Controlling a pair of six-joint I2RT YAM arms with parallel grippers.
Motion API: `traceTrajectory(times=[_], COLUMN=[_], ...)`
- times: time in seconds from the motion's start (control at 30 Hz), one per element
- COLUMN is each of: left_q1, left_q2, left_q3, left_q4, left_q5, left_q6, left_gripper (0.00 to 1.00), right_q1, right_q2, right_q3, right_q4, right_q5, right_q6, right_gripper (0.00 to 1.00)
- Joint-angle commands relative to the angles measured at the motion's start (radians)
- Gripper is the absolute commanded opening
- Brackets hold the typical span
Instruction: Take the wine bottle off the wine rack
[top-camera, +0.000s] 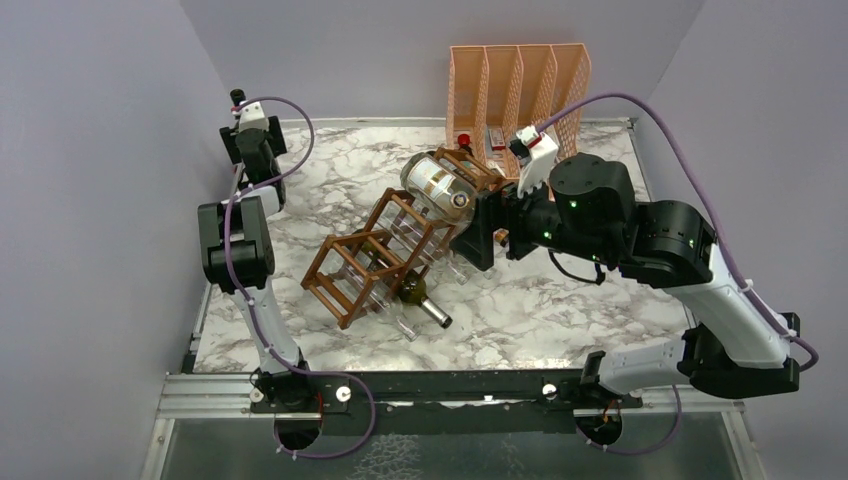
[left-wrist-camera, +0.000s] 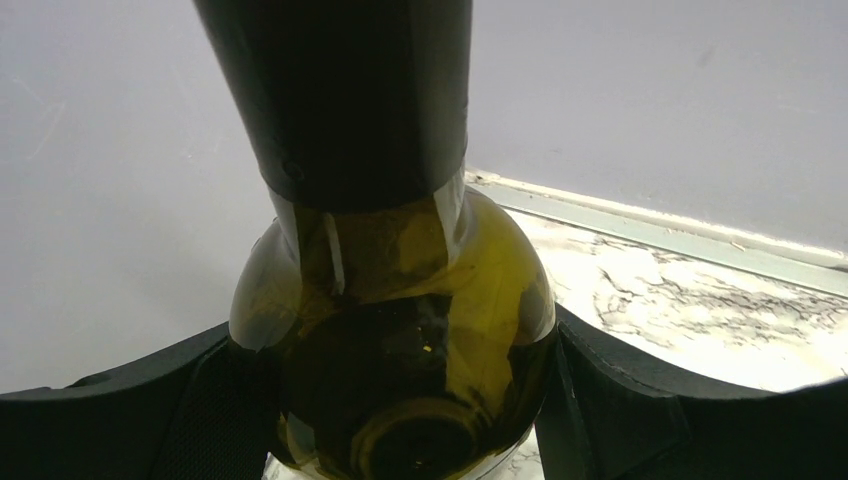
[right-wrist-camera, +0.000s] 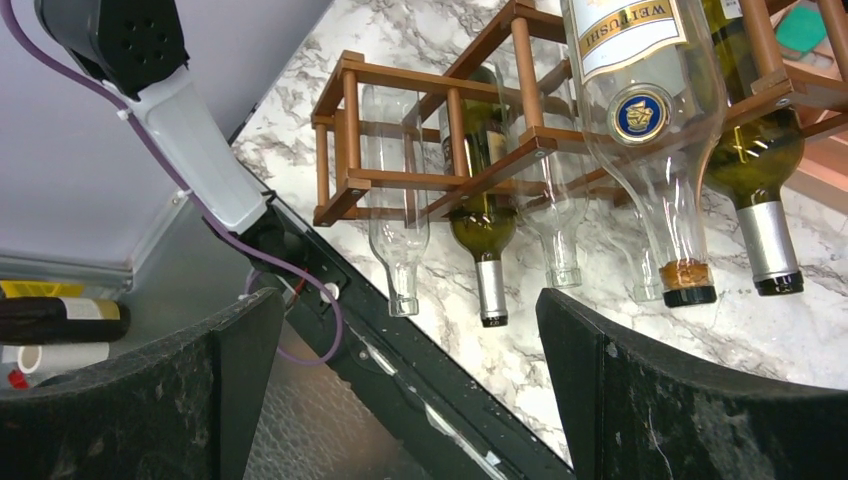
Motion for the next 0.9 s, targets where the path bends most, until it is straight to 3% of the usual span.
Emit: traceTrajectory(times=[0.0,0.1,0.43,0.5,0.57,0.87], left_q1=[0.012,0.025,0.016,0.011,0.006,0.004], left_q2=[0.024,0.029,0.016,0.013,0.010,-0.040], left_q3=[0.052,0.052,0.048,0.048,0.049,0.017], left_q4=[0.090,0.091,0.088,0.085,0.080,0.060], left_q5=[0.017,0.015,-0.024,-0.041,-0.062,-0.143], left_q6=[-0.040,-0.060,-0.051,-0.038,-0.029,-0.054], left_gripper=[0.00,0.04,0.71,0.77,0.97,0.99], right_q1=[0.003,0.003,0.003,0.003,0.003,0.003], right_q2=[-0.032,-0.019,0.008,0.008,0.003,-0.034], right_q3=[-0.016,0.011,0.037,0.042,0.043,-0.009], right_q4=[0.033,0.018,0.014,0.009,0.010,0.063], right_q5=[0.000,-0.005,-0.008,-0.010,-0.007,-0.013], right_q6=[-0.026,-0.029,-0.047,-0.048,-0.051,-0.097], right_gripper=[1.00,1.00,1.00,1.00,1.00,1.00])
